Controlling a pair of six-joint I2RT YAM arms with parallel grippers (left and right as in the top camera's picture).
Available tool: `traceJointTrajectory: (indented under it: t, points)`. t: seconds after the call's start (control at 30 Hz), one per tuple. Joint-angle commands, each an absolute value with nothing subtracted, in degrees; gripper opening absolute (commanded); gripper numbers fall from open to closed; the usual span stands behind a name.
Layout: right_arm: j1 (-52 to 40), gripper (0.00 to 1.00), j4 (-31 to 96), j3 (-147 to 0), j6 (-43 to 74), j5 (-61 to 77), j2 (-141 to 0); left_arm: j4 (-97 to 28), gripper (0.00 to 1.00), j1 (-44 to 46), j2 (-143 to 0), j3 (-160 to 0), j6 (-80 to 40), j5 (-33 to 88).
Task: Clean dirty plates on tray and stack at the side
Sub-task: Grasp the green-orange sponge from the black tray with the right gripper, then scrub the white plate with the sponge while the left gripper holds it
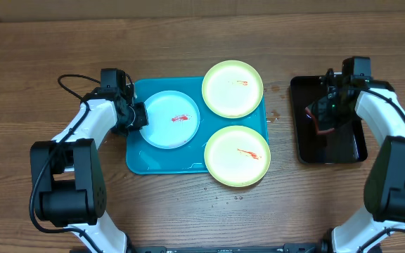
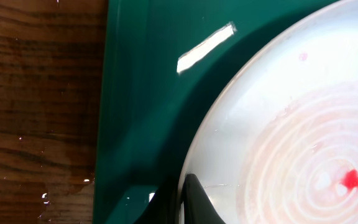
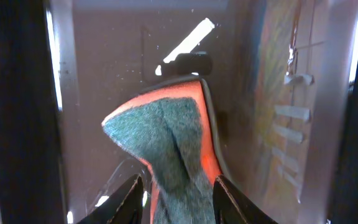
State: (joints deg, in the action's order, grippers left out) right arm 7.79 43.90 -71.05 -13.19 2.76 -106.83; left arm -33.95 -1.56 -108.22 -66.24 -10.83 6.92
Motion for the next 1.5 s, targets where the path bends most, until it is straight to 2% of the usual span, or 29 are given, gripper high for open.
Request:
traceJointTrajectory:
  t: [0.0,0.17,0.27,0.3,0.57,0.77,0.9,1.07,1.33,1.47]
  points:
    - [8.0,0.38,42.7,-72.4,-14.0,3.1,-108.2,-33.5,0.05,-1.8,-109.4,-65.0,-12.0,5.8]
    - [8.0,0.28,42.8,-72.4,-14.0,3.1,-110.2,-33.6,0.04,-1.8,-109.4,-65.0,-12.0,5.8]
    - [8.0,0.07,43.5,-72.4,-13.3,3.1,-110.9,-33.6,0.04,-1.8,-109.4,-65.0,-12.0,5.8]
    - [8.0,0.04,43.9,-72.4,-13.2,3.2,-110.9,-33.6,0.04,-1.8,-109.4,-65.0,-12.0,5.8]
    - [8.0,0.04,50.1,-78.6,-3.6,3.9,-109.4,-33.2,0.04,-1.8,-109.4,-65.0,-12.0,5.8]
    - [6.4,0.04,66.5,-98.5,1.0,10.8,-108.5,-32.3,0.04,-1.8,-109.4,-65.0,-12.0,5.5]
    - [2.6,0.04,70.9,-106.0,3.4,17.7,-108.5,-32.3,0.04,-1.8,-109.4,-65.0,-11.8,5.6]
    - [-6.7,0.04,66.8,-107.3,9.9,24.7,-108.5,-32.5,0.04,-1.8,-109.4,-65.0,-11.8,5.9]
    - [-23.9,0.04,54.2,-107.2,25.8,20.2,-111.7,-32.5,0.04,-1.8,-109.4,-65.0,-11.9,7.6]
    - [-29.3,0.04,51.5,-107.2,30.8,17.9,-116.0,-32.5,0.04,-1.8,-109.4,-65.0,-11.9,7.6]
